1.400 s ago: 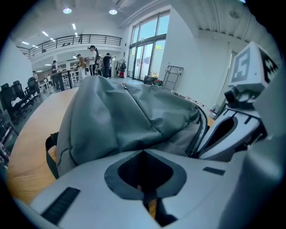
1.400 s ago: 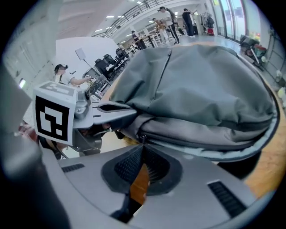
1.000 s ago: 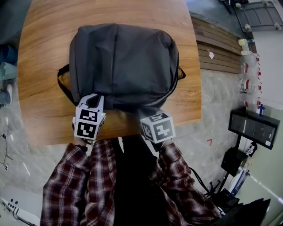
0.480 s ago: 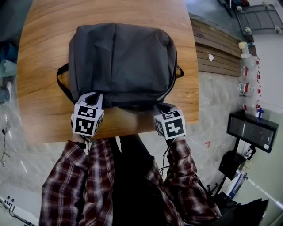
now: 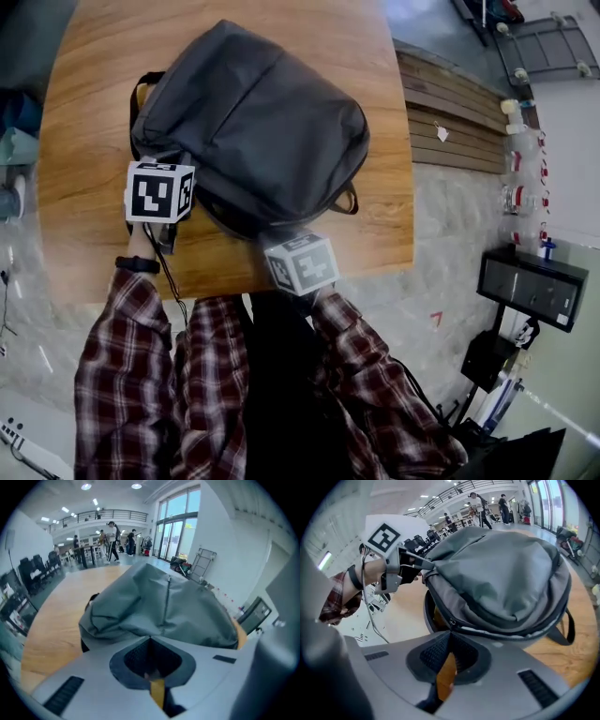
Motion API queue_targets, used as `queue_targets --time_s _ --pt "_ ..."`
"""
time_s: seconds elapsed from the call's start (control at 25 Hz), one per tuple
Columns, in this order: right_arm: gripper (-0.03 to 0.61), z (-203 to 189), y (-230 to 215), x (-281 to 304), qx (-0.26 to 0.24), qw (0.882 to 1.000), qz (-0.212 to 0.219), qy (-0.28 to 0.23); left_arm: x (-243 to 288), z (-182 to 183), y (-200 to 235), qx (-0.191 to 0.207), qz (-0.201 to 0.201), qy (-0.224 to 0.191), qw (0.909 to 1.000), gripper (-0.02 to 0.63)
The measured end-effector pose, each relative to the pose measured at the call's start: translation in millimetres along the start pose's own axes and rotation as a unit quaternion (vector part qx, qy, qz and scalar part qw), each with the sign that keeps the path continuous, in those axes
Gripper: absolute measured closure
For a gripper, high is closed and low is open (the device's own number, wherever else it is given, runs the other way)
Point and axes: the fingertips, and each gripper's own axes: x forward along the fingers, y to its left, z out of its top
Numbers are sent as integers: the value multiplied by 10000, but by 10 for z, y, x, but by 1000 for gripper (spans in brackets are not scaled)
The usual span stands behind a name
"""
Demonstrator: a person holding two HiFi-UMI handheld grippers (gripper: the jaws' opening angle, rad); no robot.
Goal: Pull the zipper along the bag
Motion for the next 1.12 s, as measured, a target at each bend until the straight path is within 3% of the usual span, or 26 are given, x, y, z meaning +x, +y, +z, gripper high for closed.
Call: queue_targets --time_s 0.16,0.28,0.44,0.6,0.88,1.12 --pt "566 212 185 206 75 9998 106 -145 -172 -143 -657 -619 -1090 344 9915 603" --pt "566 390 289 294 224 9993 131 -254 -53 -478 -782 -862 -1107 763 9872 603" --pt "566 457 347 291 171 9997 82 -131 84 -672 -701 -1387 -1206 768 9800 604" --pt "568 402 280 196 -28 9999 -110 38 190 -688 -763 -979 -1094 1079 9833 604" --pt "568 147 -61 -148 -524 9973 -472 200 196 -732 -800 -786 -1191 1102 9836 604" --pt "560 86 -607 -398 -940 9921 -755 335 201 -749 -865 -726 -1337 1092 9823 604"
